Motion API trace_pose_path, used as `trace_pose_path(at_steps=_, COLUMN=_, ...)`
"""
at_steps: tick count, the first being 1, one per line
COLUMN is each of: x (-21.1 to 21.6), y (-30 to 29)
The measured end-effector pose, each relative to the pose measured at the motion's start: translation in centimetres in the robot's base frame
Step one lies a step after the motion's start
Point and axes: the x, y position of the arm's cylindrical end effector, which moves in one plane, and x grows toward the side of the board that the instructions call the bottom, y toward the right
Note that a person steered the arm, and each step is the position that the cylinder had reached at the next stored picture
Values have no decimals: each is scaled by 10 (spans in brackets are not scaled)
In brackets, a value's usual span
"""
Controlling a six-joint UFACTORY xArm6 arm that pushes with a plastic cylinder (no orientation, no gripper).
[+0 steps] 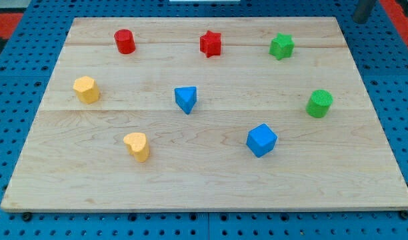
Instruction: Place the green circle above the blue cube
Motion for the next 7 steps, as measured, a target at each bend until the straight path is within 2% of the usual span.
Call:
trace_pose_path(at_steps=3, x=-2, y=5)
trace_pose_path(at_steps=4, x=29, y=11)
trace_pose_path(at_steps=5, x=77, y=-10)
trace_pose_path(at_steps=7, x=214, y=-15)
